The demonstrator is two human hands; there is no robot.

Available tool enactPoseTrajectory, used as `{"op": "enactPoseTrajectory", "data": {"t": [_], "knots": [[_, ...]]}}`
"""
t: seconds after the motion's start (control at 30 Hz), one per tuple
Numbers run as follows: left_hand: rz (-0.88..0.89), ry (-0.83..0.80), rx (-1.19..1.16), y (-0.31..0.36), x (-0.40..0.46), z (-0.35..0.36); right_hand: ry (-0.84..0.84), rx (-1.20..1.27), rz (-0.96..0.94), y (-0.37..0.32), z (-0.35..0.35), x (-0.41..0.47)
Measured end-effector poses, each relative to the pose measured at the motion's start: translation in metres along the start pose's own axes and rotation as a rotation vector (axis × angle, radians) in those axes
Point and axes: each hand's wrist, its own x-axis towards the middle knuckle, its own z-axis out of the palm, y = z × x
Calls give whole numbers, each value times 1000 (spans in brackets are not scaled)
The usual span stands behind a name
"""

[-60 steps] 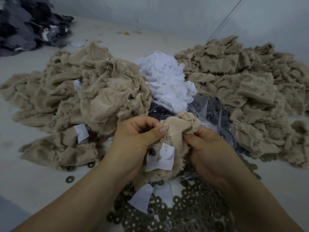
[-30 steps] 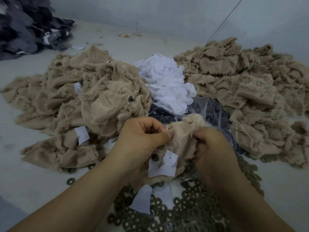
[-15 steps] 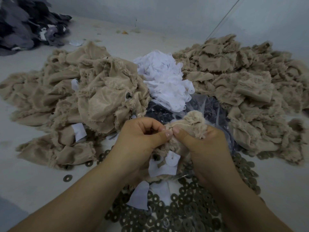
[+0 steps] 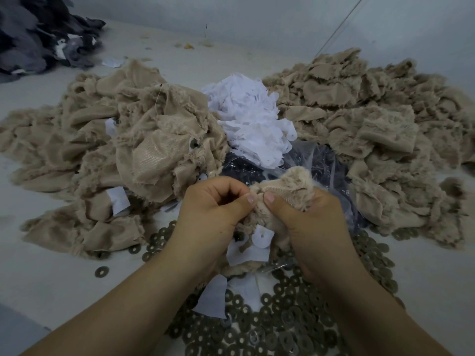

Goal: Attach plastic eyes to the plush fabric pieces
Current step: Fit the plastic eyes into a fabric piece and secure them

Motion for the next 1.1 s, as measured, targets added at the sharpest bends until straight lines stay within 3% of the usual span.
{"op": "enactPoseTrajectory", "data": {"t": [0.53,0.8,1.1], "knots": [[-11,-14,17,-3,0,1,-36,121,133,6,-2,2],[14,-2,73,-3,0,1,-4,-98,12,4,-2,2],[59,-5,85,2,0,2,-23,131,136,2,1,-1]]}}
